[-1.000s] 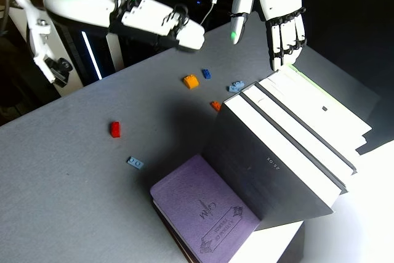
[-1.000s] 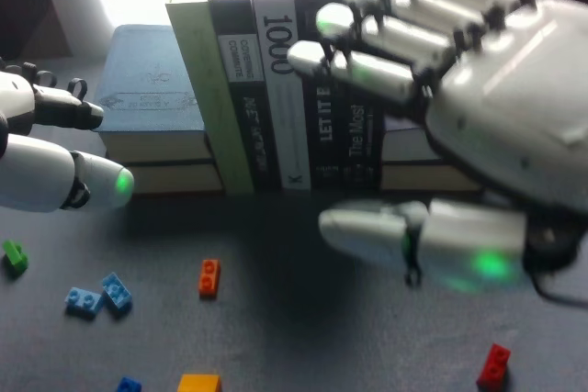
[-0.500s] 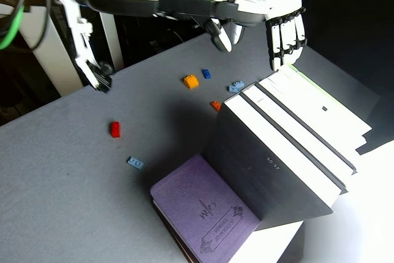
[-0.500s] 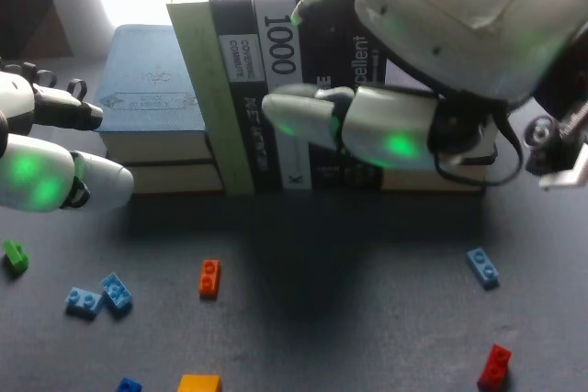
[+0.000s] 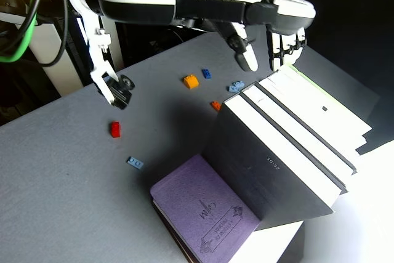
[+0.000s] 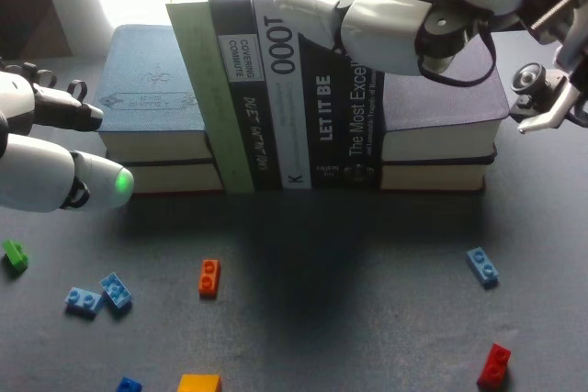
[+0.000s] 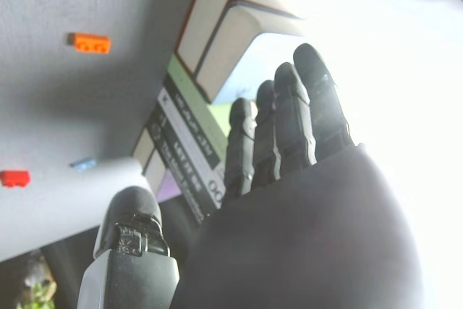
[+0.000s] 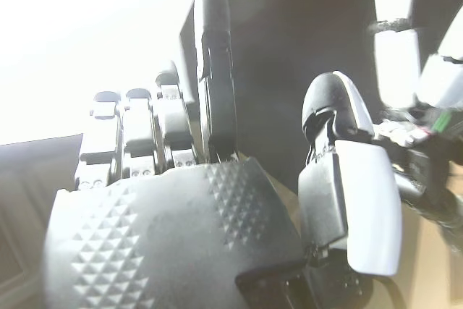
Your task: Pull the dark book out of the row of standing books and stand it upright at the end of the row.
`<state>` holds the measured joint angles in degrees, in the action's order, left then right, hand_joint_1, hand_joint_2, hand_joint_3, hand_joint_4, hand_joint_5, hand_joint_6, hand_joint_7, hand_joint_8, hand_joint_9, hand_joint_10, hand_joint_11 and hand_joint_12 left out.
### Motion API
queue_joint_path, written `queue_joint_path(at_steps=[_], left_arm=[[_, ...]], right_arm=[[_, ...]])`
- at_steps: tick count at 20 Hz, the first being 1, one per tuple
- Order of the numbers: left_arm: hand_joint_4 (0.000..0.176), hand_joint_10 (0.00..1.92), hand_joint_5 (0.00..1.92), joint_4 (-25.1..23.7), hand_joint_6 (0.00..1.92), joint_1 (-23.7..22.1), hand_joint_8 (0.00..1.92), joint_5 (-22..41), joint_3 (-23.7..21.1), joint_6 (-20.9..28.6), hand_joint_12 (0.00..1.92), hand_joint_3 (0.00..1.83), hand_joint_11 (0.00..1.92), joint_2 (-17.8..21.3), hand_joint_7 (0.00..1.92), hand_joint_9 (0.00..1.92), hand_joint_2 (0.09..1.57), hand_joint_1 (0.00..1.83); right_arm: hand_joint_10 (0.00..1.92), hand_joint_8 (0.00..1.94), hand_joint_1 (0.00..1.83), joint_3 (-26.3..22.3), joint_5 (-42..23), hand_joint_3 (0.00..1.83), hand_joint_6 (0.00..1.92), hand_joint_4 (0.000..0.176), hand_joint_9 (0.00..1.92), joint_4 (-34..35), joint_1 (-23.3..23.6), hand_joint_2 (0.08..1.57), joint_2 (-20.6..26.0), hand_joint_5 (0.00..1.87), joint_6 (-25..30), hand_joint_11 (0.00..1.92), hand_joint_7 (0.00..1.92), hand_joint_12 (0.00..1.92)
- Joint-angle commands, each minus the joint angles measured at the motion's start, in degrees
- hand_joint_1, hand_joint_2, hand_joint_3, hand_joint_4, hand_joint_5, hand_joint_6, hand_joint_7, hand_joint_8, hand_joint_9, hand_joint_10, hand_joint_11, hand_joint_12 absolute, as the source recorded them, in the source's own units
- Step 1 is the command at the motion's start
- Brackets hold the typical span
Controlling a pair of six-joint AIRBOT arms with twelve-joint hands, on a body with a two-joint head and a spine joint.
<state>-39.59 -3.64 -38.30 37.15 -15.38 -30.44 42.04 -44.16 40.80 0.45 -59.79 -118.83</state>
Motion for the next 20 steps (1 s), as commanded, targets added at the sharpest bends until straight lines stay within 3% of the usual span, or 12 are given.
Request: queue_joint_path(at_steps=[1,6,11,15,16,20], left_arm=[[0.038,0.00,0.15,-2.6,0.00,-0.7,0.00,2.9,0.1,-0.2,0.54,0.00,0.00,0.6,0.14,0.14,1.19,0.00],[0.035,0.00,0.15,-2.6,0.00,-0.5,0.00,2.8,0.1,-0.2,0.57,0.00,0.00,0.6,0.15,0.16,1.18,0.00],[0.034,0.00,0.14,-2.6,0.00,-0.4,0.00,2.8,0.2,-0.2,0.57,0.00,0.00,0.6,0.14,0.15,1.20,0.00],[0.040,0.00,0.15,-2.6,0.00,-0.4,0.00,2.8,0.2,-0.2,0.55,0.00,0.00,0.6,0.14,0.14,1.20,0.00],[0.037,0.00,0.15,-2.6,0.00,-0.4,0.00,2.8,0.2,-0.2,0.57,0.00,0.00,0.6,0.15,0.15,1.20,0.00],[0.033,0.00,0.16,-2.6,0.00,-0.4,0.00,2.8,0.2,-0.2,0.58,0.00,0.00,0.6,0.15,0.15,1.20,0.00]], right_arm=[[0.00,0.00,0.00,0.1,-4.1,0.00,0.06,0.010,0.00,-3.5,0.7,1.18,0.3,0.87,0.4,0.00,0.16,0.00],[0.00,0.01,0.00,3.5,-2.0,0.00,0.05,0.020,0.00,-3.2,0.2,1.17,-2.4,0.86,1.6,0.00,0.17,0.00],[0.00,0.01,0.02,3.8,-2.1,0.00,0.05,0.011,0.00,-2.7,-1.7,1.17,-3.6,0.86,1.4,0.00,0.19,0.00],[0.00,0.01,0.00,0.6,-2.1,0.00,0.02,0.006,0.00,3.9,-1.8,1.18,-2.5,0.82,-2.7,0.00,0.20,0.00],[0.00,0.01,0.00,-0.7,-2.3,0.00,0.02,0.015,0.00,5.0,-1.8,1.17,-2.0,0.81,-3.8,0.00,0.19,0.00],[0.00,0.00,0.00,-6.2,-3.0,0.00,0.02,0.004,0.00,9.2,-2.0,1.17,-0.4,0.80,-7.7,0.00,0.19,0.00]])
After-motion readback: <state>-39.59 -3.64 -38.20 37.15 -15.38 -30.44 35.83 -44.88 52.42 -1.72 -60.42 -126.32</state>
